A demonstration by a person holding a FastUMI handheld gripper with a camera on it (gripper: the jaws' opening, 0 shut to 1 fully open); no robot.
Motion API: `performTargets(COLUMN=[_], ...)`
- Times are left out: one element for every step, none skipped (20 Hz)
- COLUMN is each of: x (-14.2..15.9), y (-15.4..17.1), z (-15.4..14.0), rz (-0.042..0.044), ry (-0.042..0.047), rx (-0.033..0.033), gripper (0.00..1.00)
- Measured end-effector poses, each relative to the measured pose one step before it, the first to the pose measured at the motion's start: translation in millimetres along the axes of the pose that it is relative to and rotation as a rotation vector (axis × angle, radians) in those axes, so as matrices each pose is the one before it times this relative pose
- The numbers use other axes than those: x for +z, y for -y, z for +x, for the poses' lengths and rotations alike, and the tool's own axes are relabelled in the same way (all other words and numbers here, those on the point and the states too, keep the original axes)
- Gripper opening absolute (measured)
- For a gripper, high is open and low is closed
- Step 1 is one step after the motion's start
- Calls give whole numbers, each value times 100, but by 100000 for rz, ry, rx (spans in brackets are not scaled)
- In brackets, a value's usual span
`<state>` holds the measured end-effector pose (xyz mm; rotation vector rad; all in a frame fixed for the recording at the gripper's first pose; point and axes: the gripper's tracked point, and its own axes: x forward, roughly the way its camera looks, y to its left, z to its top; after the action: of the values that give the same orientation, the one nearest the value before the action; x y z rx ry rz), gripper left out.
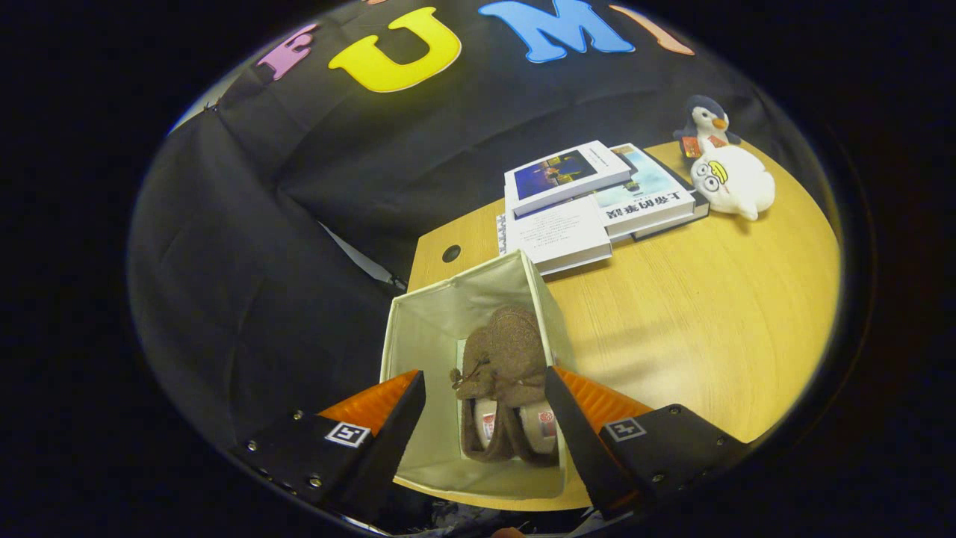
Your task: Open the storage box then place both shoes into the box .Put the left shoe in first, then the right shoe, with the right side of both shoes facing outward in a uniform manner.
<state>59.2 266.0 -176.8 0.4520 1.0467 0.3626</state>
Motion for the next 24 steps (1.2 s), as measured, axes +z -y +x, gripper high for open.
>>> performTargets(x=[241,387,529,572,693,678,879,789,798,786,738,926,528,456,419,466,423,401,382,443,417,403,407,365], y=[34,-8,211,244,514,629,684,821,780,819,893,1595,1219,1171,1261,1059,1095,1131,1077,1068,1054,912,784,690], z=[-578,-588,-723,-819,-749,-832,-751,-848,-881,-946,-863,-105,-754,-811,-732,-694,-637,-733,-689,-745,-702,-562,-617,-671], rz=[-1778,-1367,-1403,-1827,-2193,-2557,-2684,-2294,-2083,-1771,-1697,-1819,-1689,-1246,-469,-208,-106,-65,-560,-933,-1200,-968,-170,-37], ry=[1233,1914,2072,2115,2174,2271,2493,2454,2461,2474,2557,2004,1437,994,1261,1536,1498,1769,1788,2052,2004,2066,1824,1921], rx=[65,259,198,183,-176,-216,-289,-591,-147,-212,-109,-461,-763,-898,-983,-429,-345,-556,-610,-522,-561,-479,-242,57], gripper=[98,98,98,98,97,98,98,98,98,98,97,98,98,98,98,98,98,98,98,98,98,98,98,97])
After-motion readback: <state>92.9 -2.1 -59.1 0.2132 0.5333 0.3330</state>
